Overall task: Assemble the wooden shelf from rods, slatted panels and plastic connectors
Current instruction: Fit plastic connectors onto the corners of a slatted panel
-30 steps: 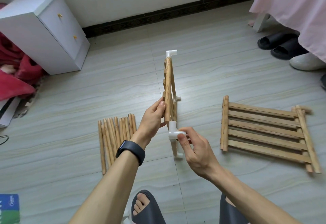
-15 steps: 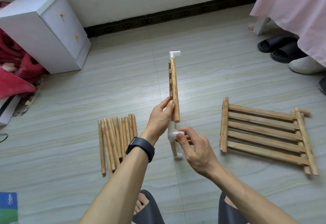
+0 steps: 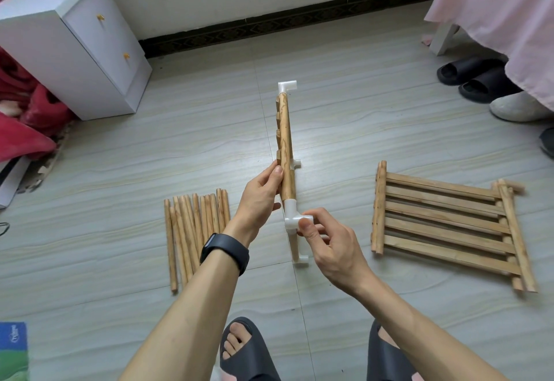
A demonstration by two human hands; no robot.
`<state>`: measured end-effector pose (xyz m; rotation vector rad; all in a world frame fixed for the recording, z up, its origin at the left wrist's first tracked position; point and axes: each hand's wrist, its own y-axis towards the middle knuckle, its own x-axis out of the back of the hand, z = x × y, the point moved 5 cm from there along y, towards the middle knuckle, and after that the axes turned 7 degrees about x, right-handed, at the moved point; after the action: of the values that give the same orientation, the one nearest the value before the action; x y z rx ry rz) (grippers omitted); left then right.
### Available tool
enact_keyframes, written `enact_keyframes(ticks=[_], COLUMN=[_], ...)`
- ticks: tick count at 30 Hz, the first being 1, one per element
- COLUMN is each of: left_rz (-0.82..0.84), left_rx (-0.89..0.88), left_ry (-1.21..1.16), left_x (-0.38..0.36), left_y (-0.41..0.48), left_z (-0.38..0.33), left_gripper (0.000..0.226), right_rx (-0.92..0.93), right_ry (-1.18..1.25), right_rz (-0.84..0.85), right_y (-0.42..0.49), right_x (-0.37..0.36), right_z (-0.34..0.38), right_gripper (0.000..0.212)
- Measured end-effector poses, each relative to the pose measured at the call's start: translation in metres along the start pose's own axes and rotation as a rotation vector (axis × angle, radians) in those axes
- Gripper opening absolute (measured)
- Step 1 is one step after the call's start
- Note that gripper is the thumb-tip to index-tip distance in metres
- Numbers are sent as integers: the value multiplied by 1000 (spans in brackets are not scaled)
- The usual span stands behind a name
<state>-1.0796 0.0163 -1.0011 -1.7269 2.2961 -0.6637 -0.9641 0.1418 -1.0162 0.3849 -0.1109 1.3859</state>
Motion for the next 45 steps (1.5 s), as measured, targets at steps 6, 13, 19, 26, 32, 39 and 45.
enact_keyframes(ticks=[6, 13, 19, 26, 32, 39, 45], left_rz=[-24, -38, -9, -138, -204, -86, 72], left_rx=[6, 22, -49, -81, 241, 233, 224], left_ry=[-64, -118, -30, 13, 94, 88, 39], left_x=[2, -3, -25, -20, -1, 4, -10], left_y=[1, 2, 3, 9, 2, -13, -19], left_z=[-1, -5, -13, -15, -2, -6, -4], left_gripper=[36, 40, 40, 30, 65, 54, 44], right_rx=[-26, -52, -67, -41, -42, -107, -114], right_ry=[-8, -32, -15, 25, 6, -25, -14], right_rz=[35, 54, -21, -5, 5, -36, -29], right_y=[5, 12, 16, 2, 3, 9, 8], right_x=[0, 3, 2, 5, -6, 1, 1], right_z=[1, -2, 0, -5, -1, -6, -3], right_gripper=[22, 22, 15, 24, 17, 17, 22])
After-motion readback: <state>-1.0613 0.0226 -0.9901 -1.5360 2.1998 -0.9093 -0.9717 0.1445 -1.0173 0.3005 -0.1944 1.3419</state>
